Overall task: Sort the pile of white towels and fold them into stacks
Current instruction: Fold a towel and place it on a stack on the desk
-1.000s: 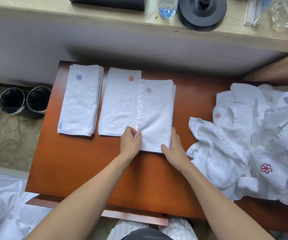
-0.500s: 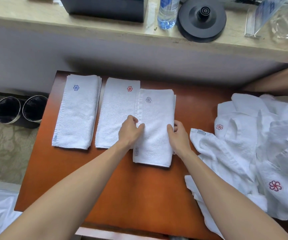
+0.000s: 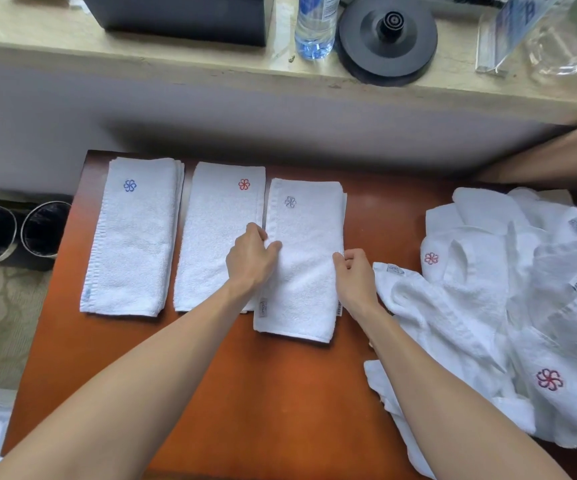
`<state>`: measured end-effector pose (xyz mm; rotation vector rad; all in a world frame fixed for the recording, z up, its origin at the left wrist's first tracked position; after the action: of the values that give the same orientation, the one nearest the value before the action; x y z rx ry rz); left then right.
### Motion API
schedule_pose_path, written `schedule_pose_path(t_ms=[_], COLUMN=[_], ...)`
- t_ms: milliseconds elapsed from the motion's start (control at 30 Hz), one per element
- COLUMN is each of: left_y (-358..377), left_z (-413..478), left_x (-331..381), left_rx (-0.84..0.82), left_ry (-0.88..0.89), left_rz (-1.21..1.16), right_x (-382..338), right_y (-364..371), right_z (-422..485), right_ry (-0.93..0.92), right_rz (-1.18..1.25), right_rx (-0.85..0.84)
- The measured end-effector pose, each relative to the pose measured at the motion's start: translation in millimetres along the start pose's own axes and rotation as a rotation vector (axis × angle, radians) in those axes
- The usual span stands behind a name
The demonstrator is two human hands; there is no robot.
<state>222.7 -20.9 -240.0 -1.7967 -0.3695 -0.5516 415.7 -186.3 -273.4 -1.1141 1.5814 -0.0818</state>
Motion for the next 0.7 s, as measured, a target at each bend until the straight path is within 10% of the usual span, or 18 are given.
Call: schedule_pose_path(t_ms=[400, 700], left_y=[8.7, 18.3], left_z=[1.5, 75.3], left_x=[17.7, 39.3], left_rx=[-0.054, -0.106], left_ry=[0.135, -0.123], left_rz=[0.128, -0.466], right_x=[-5.9, -60.7], right_y=[2.0, 0.6], right_z=[10.9, 69.0], right_ry=[0.04, -0.087], right_rz=[-0.034, -0.086], right_rx=[-0.096, -0.016])
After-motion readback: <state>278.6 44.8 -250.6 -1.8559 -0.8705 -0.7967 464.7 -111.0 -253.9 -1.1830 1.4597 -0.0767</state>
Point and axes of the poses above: each hand's wrist, its own z-axis towards the middle knuckle, its own y-axis out of the palm, x = y × z, the point moved 10 cm from there along z, towards the middle knuckle, and after that the axes turned 11 degrees about x, right-handed, at the moved point
